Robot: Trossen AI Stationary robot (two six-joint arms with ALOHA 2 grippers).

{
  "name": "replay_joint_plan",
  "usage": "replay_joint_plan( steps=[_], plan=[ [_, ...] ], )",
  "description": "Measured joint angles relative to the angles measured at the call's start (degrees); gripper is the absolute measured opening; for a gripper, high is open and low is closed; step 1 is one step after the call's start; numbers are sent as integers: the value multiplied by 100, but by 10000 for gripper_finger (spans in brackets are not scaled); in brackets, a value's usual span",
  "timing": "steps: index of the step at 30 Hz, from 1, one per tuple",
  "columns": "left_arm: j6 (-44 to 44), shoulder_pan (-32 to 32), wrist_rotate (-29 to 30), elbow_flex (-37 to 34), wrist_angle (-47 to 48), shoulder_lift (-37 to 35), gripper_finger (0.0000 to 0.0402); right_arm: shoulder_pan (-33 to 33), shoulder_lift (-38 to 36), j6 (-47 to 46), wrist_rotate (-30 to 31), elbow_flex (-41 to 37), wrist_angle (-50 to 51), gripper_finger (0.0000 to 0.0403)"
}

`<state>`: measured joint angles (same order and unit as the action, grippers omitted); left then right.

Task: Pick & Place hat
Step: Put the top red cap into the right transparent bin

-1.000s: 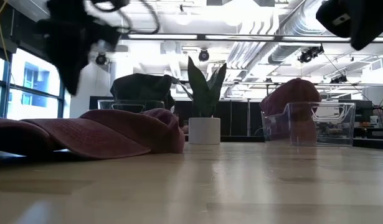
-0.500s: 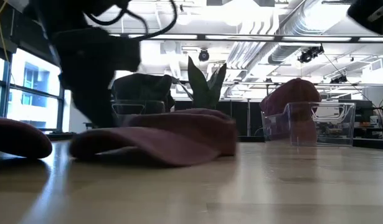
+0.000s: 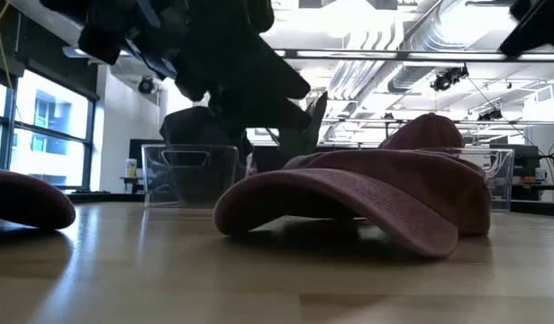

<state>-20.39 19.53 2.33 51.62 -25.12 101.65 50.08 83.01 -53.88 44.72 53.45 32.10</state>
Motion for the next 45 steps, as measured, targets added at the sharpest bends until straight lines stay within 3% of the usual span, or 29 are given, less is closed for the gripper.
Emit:
replay_joint_plan(
  steps=[5,9,14,18,25,27,35,41,45],
  plan=[
    [358,0,67,127,299,-10,181,-710,442,-154,-107,0,-15,190],
    [425,0,255,131,503,-11,181,-1522,744,-136,-596,2,82,229],
    [406,0,354,131,840,-11,181,-2356,1318,320,-1322,2,52,233],
    [355,0,352,131,860,-11,181,-2713,1694,622,-1631,2,-78,190],
    [254,0,404,131,863,-11,181,-2872,1901,1026,-1581,7,-79,26],
    [278,0,410,130,935,-107,181,-2867,1870,1199,-1511,9,-65,11],
    [749,-115,874,140,1075,-692,181,-2861,1069,1944,-1660,-252,-489,7],
    [1381,-184,1650,141,1343,-1084,181,-2872,-355,2227,-2167,-1703,-2314,5],
    [1937,-363,1616,136,1013,-1097,181,-2872,-1238,2300,-2435,-2712,-3670,3]
  ],
)
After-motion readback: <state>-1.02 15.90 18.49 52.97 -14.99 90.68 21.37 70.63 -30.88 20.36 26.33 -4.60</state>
